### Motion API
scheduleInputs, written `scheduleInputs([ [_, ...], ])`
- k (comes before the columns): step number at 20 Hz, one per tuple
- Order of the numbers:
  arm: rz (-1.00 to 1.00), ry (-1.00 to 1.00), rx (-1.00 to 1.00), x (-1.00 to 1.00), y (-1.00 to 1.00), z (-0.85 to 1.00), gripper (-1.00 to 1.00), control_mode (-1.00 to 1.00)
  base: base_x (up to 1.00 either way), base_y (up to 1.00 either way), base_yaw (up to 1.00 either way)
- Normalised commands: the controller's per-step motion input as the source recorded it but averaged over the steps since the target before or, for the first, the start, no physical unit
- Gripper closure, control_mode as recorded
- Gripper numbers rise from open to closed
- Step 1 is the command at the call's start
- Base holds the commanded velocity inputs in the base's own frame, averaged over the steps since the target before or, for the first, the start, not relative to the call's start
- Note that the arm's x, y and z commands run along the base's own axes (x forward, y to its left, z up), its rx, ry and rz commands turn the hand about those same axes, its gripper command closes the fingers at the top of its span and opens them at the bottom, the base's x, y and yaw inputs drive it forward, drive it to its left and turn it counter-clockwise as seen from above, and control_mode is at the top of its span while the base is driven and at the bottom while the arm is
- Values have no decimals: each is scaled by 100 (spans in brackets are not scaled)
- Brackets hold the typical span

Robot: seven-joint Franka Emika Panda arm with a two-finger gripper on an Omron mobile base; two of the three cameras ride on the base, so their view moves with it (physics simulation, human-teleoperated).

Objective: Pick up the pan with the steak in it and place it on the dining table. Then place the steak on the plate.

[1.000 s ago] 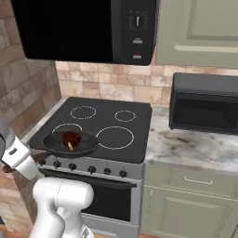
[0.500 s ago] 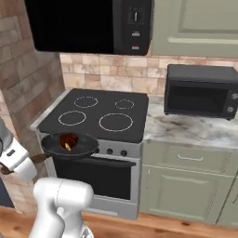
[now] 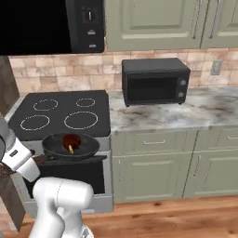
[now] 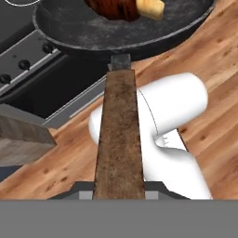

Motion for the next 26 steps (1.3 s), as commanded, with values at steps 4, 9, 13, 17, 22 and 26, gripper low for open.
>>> scheduleInputs([
  [4, 0, 0, 0, 0, 0, 0, 100, 100, 2, -13, -49],
  [9, 0, 0, 0, 0, 0, 0, 100, 100, 0, -4, -50],
  [13, 0, 0, 0, 0, 0, 0, 100, 100, 0, -3, -50],
  [17, 0, 0, 0, 0, 0, 0, 100, 100, 1, -3, -50],
  [22, 0, 0, 0, 0, 0, 0, 100, 100, 2, -2, -50],
  [26, 0, 0, 0, 0, 0, 0, 100, 100, 1, -2, -50],
])
